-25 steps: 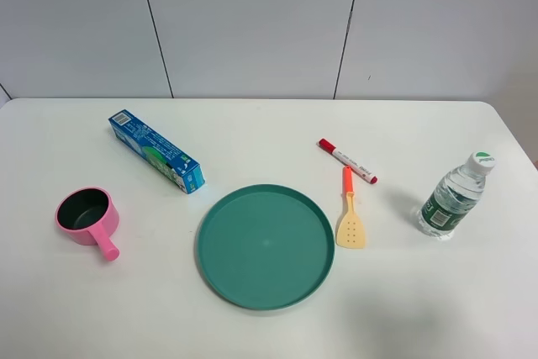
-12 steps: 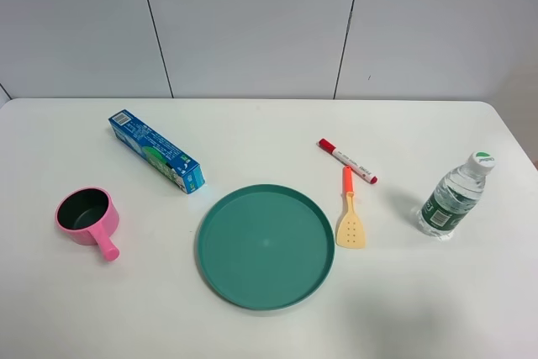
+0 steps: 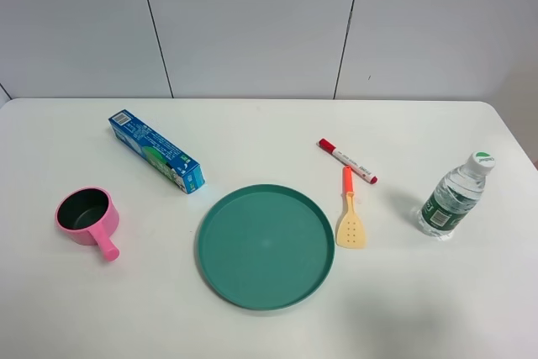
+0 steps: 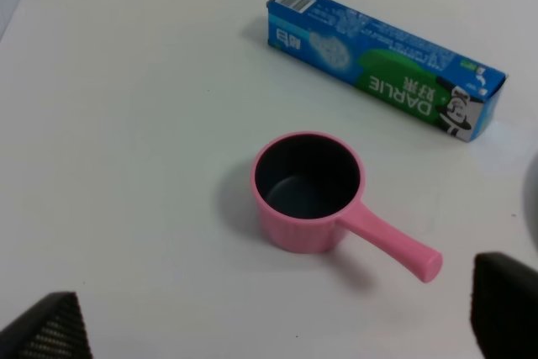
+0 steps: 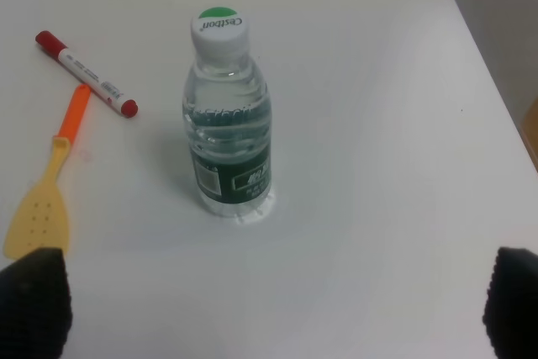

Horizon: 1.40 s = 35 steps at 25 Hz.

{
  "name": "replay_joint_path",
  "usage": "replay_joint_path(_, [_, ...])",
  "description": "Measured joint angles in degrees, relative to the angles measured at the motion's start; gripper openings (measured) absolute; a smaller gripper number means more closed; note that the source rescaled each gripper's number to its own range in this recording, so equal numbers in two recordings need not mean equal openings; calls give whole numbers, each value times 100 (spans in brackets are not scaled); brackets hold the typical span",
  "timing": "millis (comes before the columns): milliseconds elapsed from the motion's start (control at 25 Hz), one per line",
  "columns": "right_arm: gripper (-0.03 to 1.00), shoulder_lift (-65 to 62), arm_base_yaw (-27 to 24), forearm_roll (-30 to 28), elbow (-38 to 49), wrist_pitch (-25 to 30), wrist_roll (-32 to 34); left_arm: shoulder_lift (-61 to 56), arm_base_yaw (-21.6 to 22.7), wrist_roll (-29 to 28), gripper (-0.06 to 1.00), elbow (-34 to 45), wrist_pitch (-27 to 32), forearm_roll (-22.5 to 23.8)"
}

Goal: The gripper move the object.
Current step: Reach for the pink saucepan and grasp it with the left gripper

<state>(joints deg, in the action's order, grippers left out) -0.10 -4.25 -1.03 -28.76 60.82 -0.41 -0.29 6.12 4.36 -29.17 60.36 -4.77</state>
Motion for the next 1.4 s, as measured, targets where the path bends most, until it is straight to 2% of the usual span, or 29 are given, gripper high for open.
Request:
replay_joint_path(720, [100, 0, 0, 0, 0, 0, 0, 0, 0, -2, 100, 0, 0, 0])
replay_joint_path(960, [100, 0, 0, 0, 0, 0, 0, 33, 0, -238, 100, 0, 0, 0])
replay_joint_path(1400, [100, 0, 0, 0, 0, 0, 0, 1531, 0, -351, 100, -174, -195, 0])
